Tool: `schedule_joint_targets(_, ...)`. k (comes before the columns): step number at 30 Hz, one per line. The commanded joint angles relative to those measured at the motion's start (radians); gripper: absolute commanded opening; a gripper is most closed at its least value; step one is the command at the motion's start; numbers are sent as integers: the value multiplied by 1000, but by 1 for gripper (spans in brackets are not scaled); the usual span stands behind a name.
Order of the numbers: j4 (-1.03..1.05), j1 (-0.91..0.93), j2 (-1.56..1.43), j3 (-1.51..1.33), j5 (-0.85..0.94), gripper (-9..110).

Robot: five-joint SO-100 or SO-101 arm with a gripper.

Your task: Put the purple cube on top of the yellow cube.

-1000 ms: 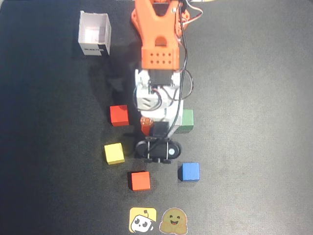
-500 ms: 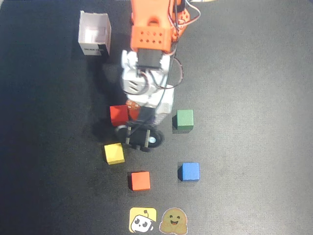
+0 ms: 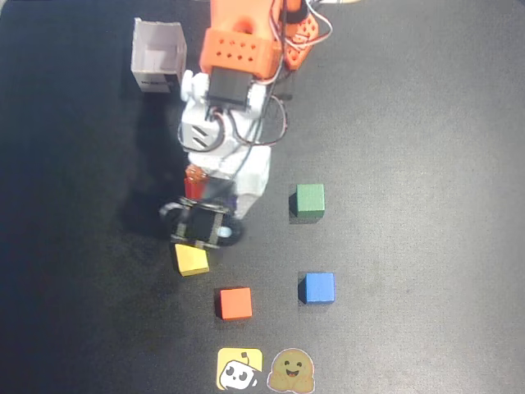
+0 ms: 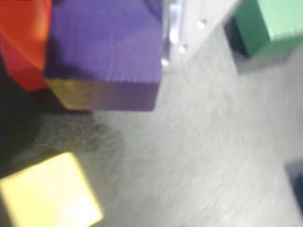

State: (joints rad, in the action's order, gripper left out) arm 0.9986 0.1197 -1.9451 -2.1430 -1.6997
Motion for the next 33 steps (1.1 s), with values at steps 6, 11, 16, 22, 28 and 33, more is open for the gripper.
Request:
schedule_joint_targets(6, -57, 25, -8, 66, -118, 1)
schedule_joint_targets(11, -61, 71, 87, 140, -77, 1)
schedule_joint_targets(16, -71, 101, 164, 192, 51, 1)
schedule_joint_targets(22, -71, 97, 230, 239, 204, 1)
schedule_joint_targets(28, -81, 91, 262, 255, 307, 1)
schedule_joint_targets(33, -78, 97, 290, 272, 322, 1)
